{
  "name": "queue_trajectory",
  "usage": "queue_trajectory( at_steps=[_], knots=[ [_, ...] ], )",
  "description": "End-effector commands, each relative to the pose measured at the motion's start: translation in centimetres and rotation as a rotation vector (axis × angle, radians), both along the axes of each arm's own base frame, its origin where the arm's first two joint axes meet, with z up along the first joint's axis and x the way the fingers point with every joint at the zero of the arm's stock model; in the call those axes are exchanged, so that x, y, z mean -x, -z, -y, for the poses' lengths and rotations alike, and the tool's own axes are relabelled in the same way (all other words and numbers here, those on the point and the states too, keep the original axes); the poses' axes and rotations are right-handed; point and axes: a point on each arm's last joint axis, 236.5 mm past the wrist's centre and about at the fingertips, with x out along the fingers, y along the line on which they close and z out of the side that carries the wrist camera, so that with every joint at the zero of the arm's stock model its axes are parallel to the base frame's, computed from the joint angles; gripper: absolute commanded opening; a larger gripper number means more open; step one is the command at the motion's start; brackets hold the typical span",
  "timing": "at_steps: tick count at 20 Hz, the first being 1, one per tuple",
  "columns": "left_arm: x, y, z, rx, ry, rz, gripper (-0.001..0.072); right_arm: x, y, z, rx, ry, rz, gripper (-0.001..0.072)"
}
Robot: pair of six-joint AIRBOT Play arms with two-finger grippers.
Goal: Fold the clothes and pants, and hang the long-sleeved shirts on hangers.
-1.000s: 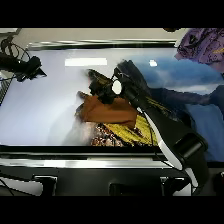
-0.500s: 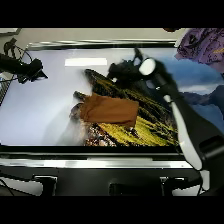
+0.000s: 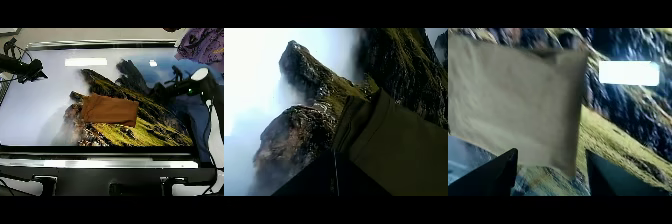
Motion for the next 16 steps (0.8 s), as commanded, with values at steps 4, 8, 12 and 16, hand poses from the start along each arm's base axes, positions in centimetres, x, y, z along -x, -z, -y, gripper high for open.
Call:
queue_trajectory(
  at_steps=[4,8,12,16],
  knots=[
    [0.0,0.0,0.1,0.001,0.002,-0.001,0.0014,4.2,7.8,-2.7,-0.230,0.074,-0.044,0.0473],
    [0.0,0.0,0.7,0.000,0.014,-0.001,0.0014,4.5,9.9,-4.9,-0.254,0.070,-0.063,0.0411],
    [0.1,0.0,1.4,0.000,0.028,-0.001,0.0014,3.3,10.4,-6.7,-0.259,0.098,-0.035,0.0327],
    [0.1,0.1,1.8,0.000,0.037,-0.001,0.0014,3.0,10.6,-8.4,-0.243,0.092,-0.013,0.0168]
  ],
)
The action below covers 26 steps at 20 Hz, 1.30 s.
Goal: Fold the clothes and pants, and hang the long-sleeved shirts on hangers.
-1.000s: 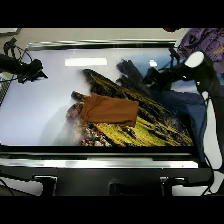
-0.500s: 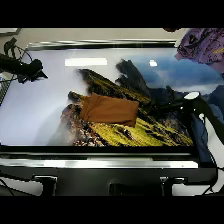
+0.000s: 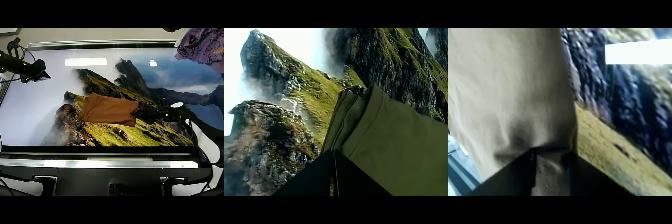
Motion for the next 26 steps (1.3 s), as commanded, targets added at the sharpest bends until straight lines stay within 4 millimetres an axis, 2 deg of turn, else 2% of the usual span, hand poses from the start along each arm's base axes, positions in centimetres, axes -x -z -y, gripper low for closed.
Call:
queue_trajectory(
  at_steps=[1,2,4,6,11,14,18,21,24,26],
  knots=[
    [0.0,0.1,0.3,-0.001,0.006,-0.001,0.0014,-0.8,0.0,-1.3,-0.003,0.024,0.024,0.0083],
    [0.0,0.0,0.3,0.000,0.006,0.000,0.0014,-1.0,-0.3,-1.4,-0.012,0.030,0.027,0.0025],
    [0.0,0.1,0.4,-0.001,0.008,-0.001,0.0014,-2.2,-1.6,-1.0,-0.019,0.035,0.062,0.0023],
    [0.0,0.1,0.4,0.000,0.008,-0.001,0.0014,-4.4,-3.9,-0.3,-0.030,0.053,0.101,0.0022],
    [0.0,0.0,0.4,0.000,0.009,0.000,0.0014,-10.6,-9.8,5.3,0.071,0.166,0.195,0.0022],
    [0.0,0.1,0.5,-0.001,0.010,-0.001,0.0014,-13.7,-13.3,11.0,0.163,0.286,0.249,0.0022],
    [0.0,0.1,0.5,-0.001,0.010,-0.001,0.0014,-16.1,-18.2,19.6,0.249,0.441,0.349,0.0022],
    [0.0,0.1,0.5,-0.001,0.010,-0.001,0.0014,-16.3,-21.0,26.3,0.340,0.545,0.402,0.0021],
    [0.0,0.1,0.5,0.000,0.010,-0.001,0.0014,-15.2,-23.2,33.3,0.453,0.666,0.417,0.0021],
    [0.0,0.1,0.5,0.001,0.007,-0.002,0.0014,-14.1,-24.3,37.1,0.503,0.740,0.409,0.0021]
  ],
)
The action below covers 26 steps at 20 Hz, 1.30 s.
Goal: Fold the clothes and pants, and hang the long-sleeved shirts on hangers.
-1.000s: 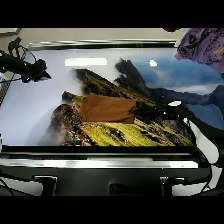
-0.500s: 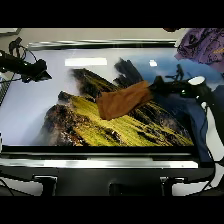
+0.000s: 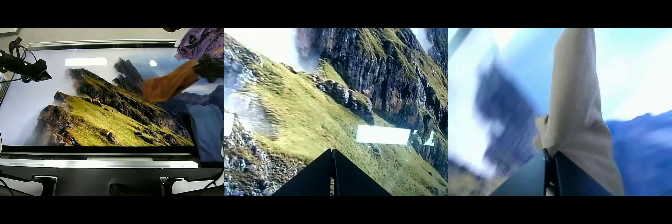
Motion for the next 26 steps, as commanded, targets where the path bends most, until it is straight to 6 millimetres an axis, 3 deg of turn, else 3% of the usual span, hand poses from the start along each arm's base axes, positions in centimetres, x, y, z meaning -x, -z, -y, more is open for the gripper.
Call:
queue_trajectory(
  at_steps=[1,4,12,19,21,26],
  knots=[
    [0.0,0.1,0.0,0.001,-0.002,-0.002,0.0014,2.2,-2.2,7.5,0.083,0.164,-0.009,0.0021],
    [0.0,0.1,0.1,0.002,-0.002,-0.003,0.0014,4.3,-3.0,10.1,0.099,0.233,-0.042,0.0021],
    [0.5,0.1,0.5,0.024,-0.004,-0.028,0.0014,10.7,-4.6,12.4,0.202,0.401,-0.210,0.0021],
    [2.8,0.7,0.9,0.025,0.038,-0.120,0.0014,18.2,-2.7,15.6,0.314,0.576,-0.491,0.0019],
    [3.1,0.8,0.9,0.025,0.043,-0.131,0.0014,20.2,-1.9,15.9,0.322,0.620,-0.563,0.0021],
    [3.2,0.8,1.0,0.024,0.047,-0.136,0.0014,23.7,-0.6,14.2,0.313,0.647,-0.612,0.0021]
  ],
)
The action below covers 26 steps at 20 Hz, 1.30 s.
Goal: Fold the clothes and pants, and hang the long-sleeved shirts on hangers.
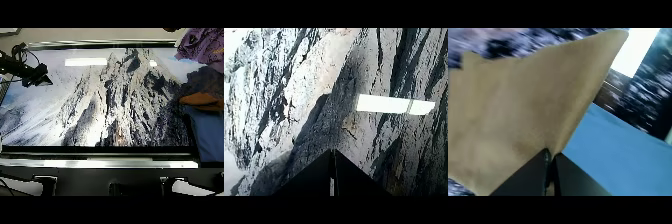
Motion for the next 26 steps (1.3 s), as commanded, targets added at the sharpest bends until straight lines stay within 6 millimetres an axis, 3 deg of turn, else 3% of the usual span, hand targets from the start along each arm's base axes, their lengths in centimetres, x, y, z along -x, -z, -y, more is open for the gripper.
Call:
queue_trajectory(
  at_steps=[1,6,10,13,16,26],
  knots=[
    [0.2,0.0,0.1,0.000,0.005,-0.009,0.0014,3.5,0.8,-0.9,0.011,0.046,-0.046,0.0021],
    [0.2,0.0,0.1,-0.001,0.007,-0.007,0.0014,7.7,2.5,-3.9,-0.015,0.040,-0.078,0.0022],
    [0.2,0.0,0.1,-0.001,0.007,-0.007,0.0014,11.0,6.4,-5.8,-0.045,0.027,-0.154,0.0022],
    [0.2,0.0,0.1,-0.002,0.009,-0.007,0.0014,13.8,9.4,-6.0,-0.039,0.031,-0.267,0.0023],
    [0.2,0.1,-0.1,-0.011,0.015,-0.004,0.0014,15.1,11.3,-6.2,-0.044,0.028,-0.328,0.0023],
    [-0.5,0.1,-0.4,-0.019,0.001,0.021,0.0014,20.0,13.8,-5.9,-0.023,0.017,-0.547,0.0021]
  ],
)
